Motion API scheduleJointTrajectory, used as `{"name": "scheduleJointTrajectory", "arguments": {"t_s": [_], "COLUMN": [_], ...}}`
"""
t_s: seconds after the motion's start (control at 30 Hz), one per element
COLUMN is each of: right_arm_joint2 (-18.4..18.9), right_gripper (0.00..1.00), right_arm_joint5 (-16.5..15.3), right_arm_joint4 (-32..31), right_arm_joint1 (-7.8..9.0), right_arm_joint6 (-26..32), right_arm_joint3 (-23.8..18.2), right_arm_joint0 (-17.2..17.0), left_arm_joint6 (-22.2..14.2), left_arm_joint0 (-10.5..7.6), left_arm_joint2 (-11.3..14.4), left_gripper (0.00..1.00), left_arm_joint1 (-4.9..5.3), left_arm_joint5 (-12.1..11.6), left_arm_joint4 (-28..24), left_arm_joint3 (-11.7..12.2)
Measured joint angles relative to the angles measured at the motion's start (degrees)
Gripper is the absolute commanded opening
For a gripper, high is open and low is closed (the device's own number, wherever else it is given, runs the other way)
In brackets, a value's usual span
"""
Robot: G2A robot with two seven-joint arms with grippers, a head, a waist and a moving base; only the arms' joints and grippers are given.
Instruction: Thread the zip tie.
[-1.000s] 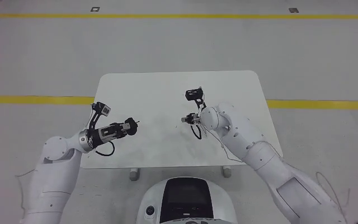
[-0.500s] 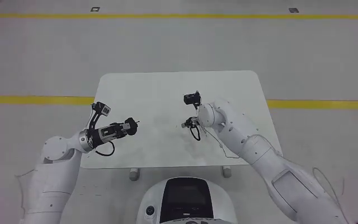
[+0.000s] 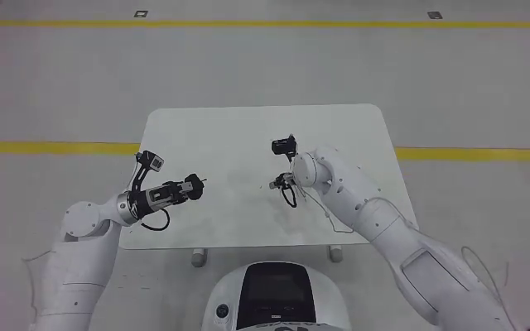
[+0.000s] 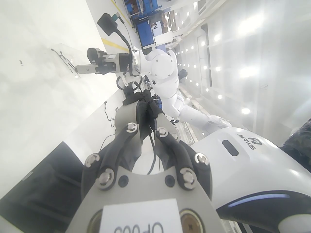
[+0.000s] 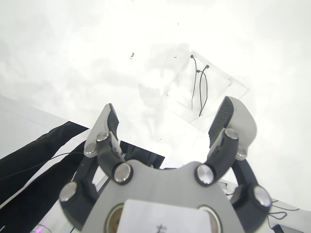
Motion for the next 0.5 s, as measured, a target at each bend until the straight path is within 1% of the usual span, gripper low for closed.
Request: {"name": "scheduleJointTrajectory", "arguments": {"t_s": [0.13,0.17,0.23,0.27,0.33,0.5], "right_arm_joint2": [0.0,0.0,0.1,0.2,0.3,0.3], "right_gripper": [0.26,0.24,0.16,0.15,0.09,0.04], "right_arm_joint5": [0.5,0.7,0.8,0.8,0.8,0.8], "right_arm_joint4": [-1.3,-1.6,-2.1,-2.3,-2.8,-3.5], "right_arm_joint1": [-0.15,-0.17,-0.21,-0.24,-0.32,-0.82], "right_arm_joint6": [-0.1,-0.1,0.0,0.1,0.0,-0.4], "right_arm_joint3": [-0.3,-0.4,-0.3,-0.2,0.3,1.7], "right_arm_joint0": [0.1,0.1,0.1,0.1,0.0,-0.3], "left_arm_joint6": [0.0,0.0,0.0,0.0,0.0,0.0], "left_arm_joint0": [0.0,0.0,0.0,0.0,0.0,0.0], "left_arm_joint2": [0.0,0.0,0.0,0.0,0.0,0.0], "left_gripper": [0.0,0.0,0.0,0.0,0.0,0.0], "left_arm_joint1": [0.0,0.0,0.0,0.0,0.0,0.0], "left_arm_joint5": [0.0,0.0,0.0,0.0,0.0,0.0], "left_arm_joint4": [0.0,0.0,0.0,0.0,0.0,0.0], "left_arm_joint3": [0.0,0.0,0.0,0.0,0.0,0.0]}}
